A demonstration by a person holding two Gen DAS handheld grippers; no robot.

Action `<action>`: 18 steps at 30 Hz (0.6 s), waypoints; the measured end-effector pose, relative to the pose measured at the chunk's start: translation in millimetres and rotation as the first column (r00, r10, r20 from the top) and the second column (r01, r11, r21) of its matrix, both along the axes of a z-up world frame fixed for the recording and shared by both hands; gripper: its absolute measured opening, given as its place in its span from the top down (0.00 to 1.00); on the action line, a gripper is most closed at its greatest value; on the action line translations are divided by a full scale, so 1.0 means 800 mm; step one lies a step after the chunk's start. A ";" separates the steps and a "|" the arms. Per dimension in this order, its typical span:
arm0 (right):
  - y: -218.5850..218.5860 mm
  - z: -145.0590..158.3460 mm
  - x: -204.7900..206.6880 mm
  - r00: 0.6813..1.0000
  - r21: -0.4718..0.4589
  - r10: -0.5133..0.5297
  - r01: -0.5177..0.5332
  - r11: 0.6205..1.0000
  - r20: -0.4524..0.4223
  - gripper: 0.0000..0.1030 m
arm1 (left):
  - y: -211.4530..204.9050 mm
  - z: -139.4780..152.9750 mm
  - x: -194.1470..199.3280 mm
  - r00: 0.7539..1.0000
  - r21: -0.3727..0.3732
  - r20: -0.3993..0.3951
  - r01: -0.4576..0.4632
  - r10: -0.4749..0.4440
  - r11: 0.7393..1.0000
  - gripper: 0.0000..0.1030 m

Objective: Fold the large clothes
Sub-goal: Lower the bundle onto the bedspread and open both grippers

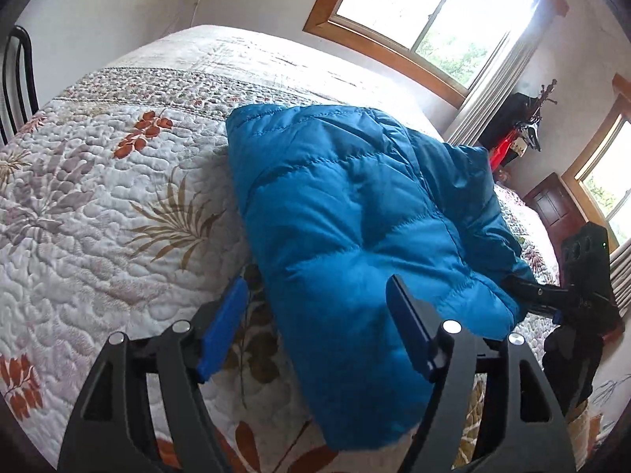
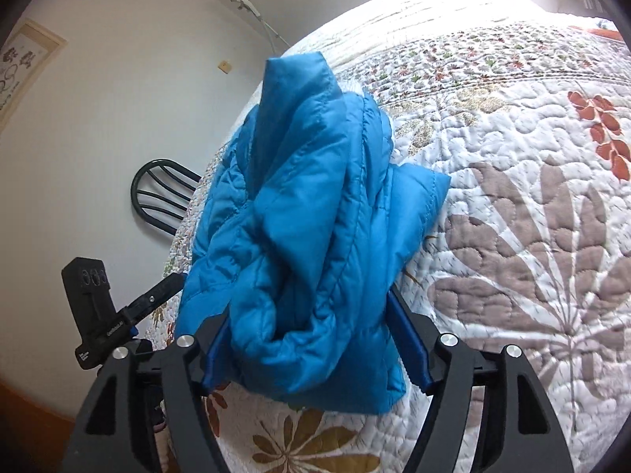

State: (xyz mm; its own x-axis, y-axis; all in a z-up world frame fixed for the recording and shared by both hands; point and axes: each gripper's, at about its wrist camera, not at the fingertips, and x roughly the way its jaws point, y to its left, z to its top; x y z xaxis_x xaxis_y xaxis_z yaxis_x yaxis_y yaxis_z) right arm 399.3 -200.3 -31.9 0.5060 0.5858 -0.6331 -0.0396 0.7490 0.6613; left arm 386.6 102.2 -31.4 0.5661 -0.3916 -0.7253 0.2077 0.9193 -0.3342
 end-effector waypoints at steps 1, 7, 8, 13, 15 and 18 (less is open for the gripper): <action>-0.002 0.001 -0.008 1.000 -0.001 -0.001 0.001 1.000 0.001 0.31 | -0.002 0.001 -0.009 1.000 0.016 0.000 0.003 -0.003 1.000 0.29; -0.012 -0.014 -0.041 1.000 -0.065 -0.016 0.015 0.998 -0.022 0.35 | -0.003 -0.021 -0.025 1.000 0.063 -0.002 0.021 -0.021 0.998 0.28; -0.012 -0.022 -0.042 0.999 -0.057 -0.017 0.015 0.998 -0.037 0.35 | -0.003 -0.025 -0.024 1.000 0.070 -0.005 0.022 -0.022 0.997 0.28; -0.006 -0.058 -0.036 0.997 -0.064 -0.015 0.010 0.998 -0.081 0.34 | -0.006 -0.043 -0.018 0.999 0.109 -0.003 0.034 -0.034 0.994 0.28; -0.007 -0.061 -0.034 0.997 -0.064 -0.022 0.017 0.998 -0.074 0.35 | -0.003 -0.050 -0.015 0.999 0.087 -0.022 0.027 -0.026 0.996 0.28; 0.001 -0.058 -0.033 0.997 -0.102 -0.031 0.024 0.994 -0.072 0.35 | -0.002 -0.051 -0.013 0.999 0.069 -0.047 0.011 -0.007 0.998 0.28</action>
State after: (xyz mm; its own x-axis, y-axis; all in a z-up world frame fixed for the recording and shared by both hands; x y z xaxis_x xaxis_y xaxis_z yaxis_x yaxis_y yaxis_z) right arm 372.9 -199.9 -78.6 0.4708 0.5031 -0.7247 0.0281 0.8125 0.5823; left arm 376.5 100.6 -71.9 0.5274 -0.3441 -0.7768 0.2016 0.9389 -0.2790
